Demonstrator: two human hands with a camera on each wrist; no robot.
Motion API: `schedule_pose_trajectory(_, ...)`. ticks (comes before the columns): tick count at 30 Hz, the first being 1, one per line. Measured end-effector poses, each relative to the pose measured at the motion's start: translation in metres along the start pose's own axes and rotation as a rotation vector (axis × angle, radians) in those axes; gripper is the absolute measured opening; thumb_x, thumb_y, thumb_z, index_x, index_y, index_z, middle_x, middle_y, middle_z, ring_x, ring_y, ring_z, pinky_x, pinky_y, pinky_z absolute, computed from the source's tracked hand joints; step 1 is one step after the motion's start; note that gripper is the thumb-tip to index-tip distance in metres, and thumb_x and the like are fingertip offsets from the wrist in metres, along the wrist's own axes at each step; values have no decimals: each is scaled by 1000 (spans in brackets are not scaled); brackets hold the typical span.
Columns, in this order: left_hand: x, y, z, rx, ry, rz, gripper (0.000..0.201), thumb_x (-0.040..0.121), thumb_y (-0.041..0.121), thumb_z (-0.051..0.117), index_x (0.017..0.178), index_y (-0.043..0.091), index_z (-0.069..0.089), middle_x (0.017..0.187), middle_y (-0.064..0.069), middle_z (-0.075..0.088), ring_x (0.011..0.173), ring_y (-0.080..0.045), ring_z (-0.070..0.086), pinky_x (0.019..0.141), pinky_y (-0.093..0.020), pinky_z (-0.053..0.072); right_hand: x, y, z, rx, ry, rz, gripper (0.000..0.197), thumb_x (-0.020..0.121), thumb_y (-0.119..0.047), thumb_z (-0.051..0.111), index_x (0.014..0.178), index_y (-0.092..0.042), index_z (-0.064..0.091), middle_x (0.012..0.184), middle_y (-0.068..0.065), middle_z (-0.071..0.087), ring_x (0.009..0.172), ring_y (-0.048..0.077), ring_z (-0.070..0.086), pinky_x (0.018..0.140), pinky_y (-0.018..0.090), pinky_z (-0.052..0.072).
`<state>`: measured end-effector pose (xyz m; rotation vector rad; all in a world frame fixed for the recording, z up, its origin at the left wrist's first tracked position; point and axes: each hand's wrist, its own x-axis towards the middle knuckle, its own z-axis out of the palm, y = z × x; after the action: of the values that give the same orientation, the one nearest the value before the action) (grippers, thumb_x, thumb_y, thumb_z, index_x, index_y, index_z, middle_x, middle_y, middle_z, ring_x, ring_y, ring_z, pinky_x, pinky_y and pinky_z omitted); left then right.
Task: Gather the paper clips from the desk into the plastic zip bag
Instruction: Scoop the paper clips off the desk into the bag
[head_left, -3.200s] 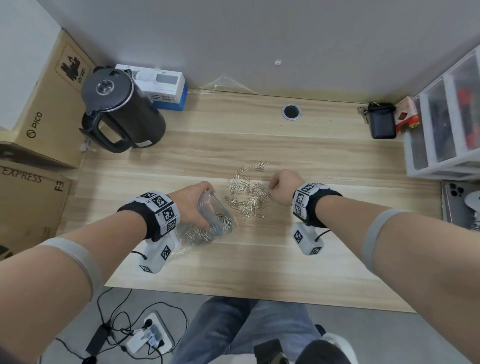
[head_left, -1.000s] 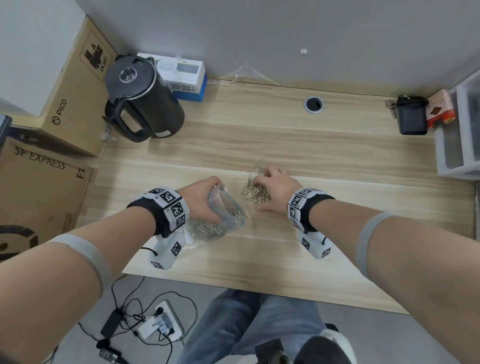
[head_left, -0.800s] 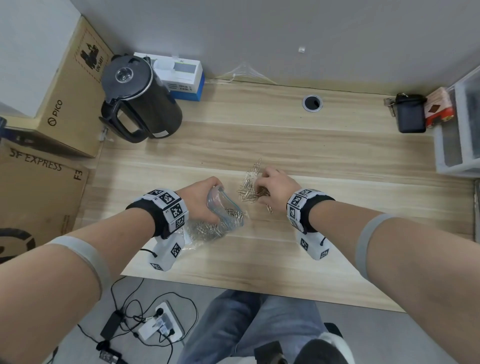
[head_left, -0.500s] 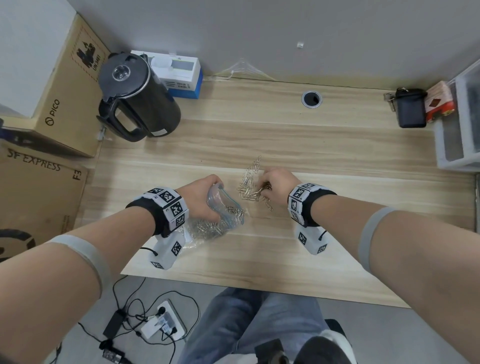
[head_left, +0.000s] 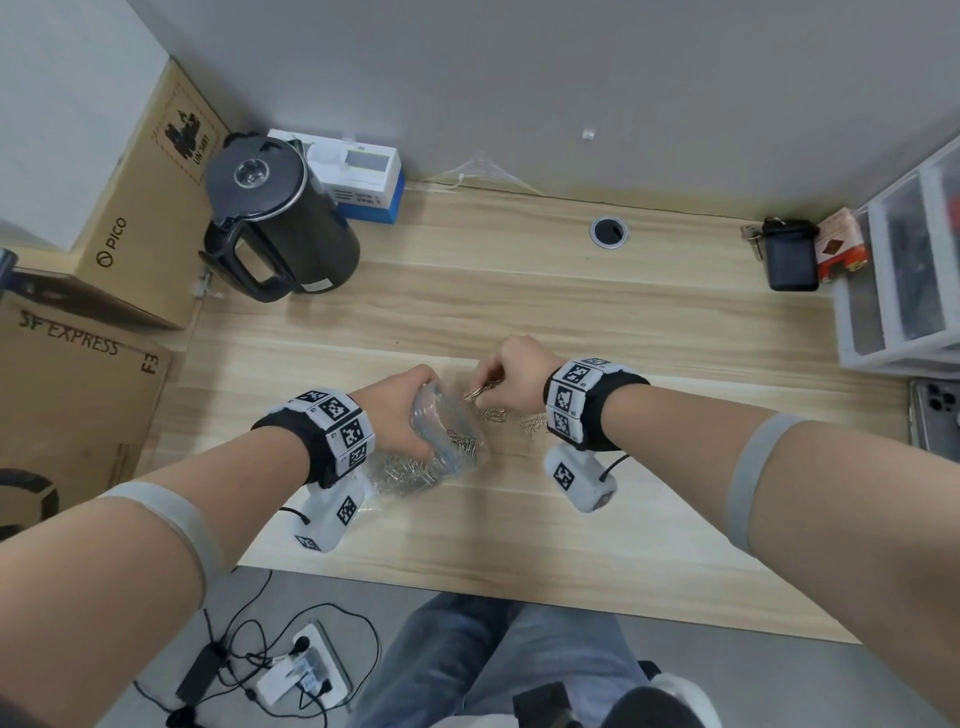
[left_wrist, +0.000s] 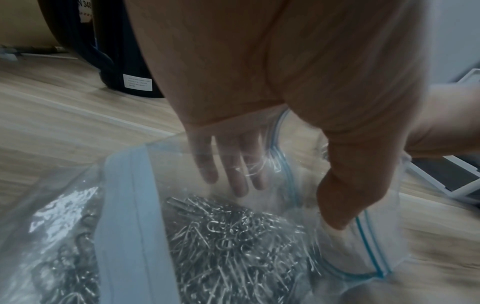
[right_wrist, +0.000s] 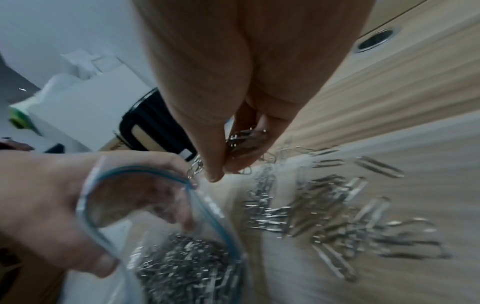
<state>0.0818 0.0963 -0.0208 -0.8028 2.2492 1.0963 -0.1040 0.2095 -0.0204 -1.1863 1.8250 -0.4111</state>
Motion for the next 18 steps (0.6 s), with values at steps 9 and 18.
schedule_pose_trajectory(9,-2,-2,4,-48,-10,24,79,58,18,92,120,19,43,99,2,65,84,-12,67,61,-17,54,-2,-44,51,124,-185,-96,13,74,-6,67,82,-12,76,84,8,75,85,25,71,78,43,60)
schedule_pose_trajectory(18,0,-10,3,10,-8,0,80,60,27,88,125,28,41,95,-1,62,75,-14,61,59,-28,51,-2,5,-2,-7,71,-7,28,79,-19,71,107,-19,71,99,-4,69,87,12,65,81,30,55)
